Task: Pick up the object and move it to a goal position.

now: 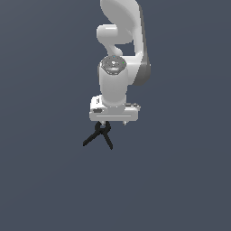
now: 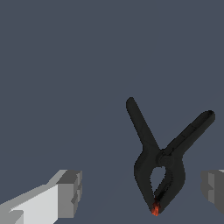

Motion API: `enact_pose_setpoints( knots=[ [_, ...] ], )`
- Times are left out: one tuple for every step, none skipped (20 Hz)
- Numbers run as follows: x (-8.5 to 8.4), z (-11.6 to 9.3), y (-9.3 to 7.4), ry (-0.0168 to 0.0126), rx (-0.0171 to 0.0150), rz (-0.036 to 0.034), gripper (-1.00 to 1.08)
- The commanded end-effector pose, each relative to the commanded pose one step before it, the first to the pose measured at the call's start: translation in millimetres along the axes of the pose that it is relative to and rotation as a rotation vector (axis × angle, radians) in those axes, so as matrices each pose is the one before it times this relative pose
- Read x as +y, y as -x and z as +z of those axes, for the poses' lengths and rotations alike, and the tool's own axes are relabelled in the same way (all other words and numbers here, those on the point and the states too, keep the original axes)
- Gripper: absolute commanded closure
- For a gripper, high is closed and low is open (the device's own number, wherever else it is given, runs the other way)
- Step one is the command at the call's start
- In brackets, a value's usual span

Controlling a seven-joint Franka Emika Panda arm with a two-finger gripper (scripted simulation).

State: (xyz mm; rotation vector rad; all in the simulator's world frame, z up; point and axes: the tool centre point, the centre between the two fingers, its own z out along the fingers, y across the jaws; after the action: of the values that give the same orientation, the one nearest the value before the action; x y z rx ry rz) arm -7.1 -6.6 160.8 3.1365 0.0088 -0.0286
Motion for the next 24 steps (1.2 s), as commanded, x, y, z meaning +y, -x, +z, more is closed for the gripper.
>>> enact_pose_setpoints(
  knots=[
    [0.01, 0.0, 0.0, 0.0, 0.0, 0.0, -0.2],
    [-0.24, -0.28, -0.09, -0.00046, 0.00035, -0.00038, -0.2],
    [-0.73, -0.88, -0.25, -0.00158, 0.00114, -0.0012, -0.2],
    [-1.18, -1.41, -0.43, -0.00253, 0.00184, -0.00189, -0.2],
    [-1.59, -1.91, -0.58, -0.00342, 0.00252, -0.00251, -0.2],
    [-1.34, -1.6, -0.5, -0.00289, 0.00218, -0.00202, -0.2],
    [-0.85, -1.03, -0.33, -0.00189, 0.00148, -0.00119, -0.2],
    [-0.33, -0.37, -0.16, -0.00071, 0.0006, -0.0003, -0.2],
    [0.04, 0.05, 0.08, 0.0, 0.0, 0.0, -0.2],
    [0.21, 0.24, 0.09, 0.00066, -0.00071, -0.00016, -0.2],
    [-0.16, 0.1, -0.05, 0.0, 0.0, 0.0, -0.2],
    [0.46, 0.26, -0.11, 0.0001, 0.00069, 0.00239, -0.2],
    [0.64, 0.65, -0.21, 0.00036, 0.00097, 0.00401, -0.2],
    [0.85, 1.0, -0.3, 0.00058, 0.00131, 0.00564, -0.2],
    [1.16, 1.32, -0.39, 0.0008, 0.00171, 0.00745, -0.2],
    [1.43, 1.62, -0.47, 0.001, 0.00211, 0.00915, -0.2],
    [1.68, 1.92, -0.57, 0.00118, 0.00255, 0.01086, -0.2],
    [1.95, 2.2, -0.66, 0.00138, 0.00298, 0.01255, -0.2],
    [2.22, 2.51, -0.75, 0.00162, 0.00341, 0.01429, -0.2],
    [2.5, 2.8, -0.84, 0.00186, 0.00385, 0.01597, -0.2],
    [2.77, 3.1, -0.93, 0.00212, 0.00433, 0.01769, -0.2],
    [3.06, 3.4, -1.03, 0.0024, 0.00483, 0.01947, -0.2],
    [3.36, 3.71, -1.13, 0.0027, 0.00536, 0.02124, -0.2],
    [3.66, 4.0, -1.24, 0.00302, 0.00591, 0.02302, -0.2]
  ],
)
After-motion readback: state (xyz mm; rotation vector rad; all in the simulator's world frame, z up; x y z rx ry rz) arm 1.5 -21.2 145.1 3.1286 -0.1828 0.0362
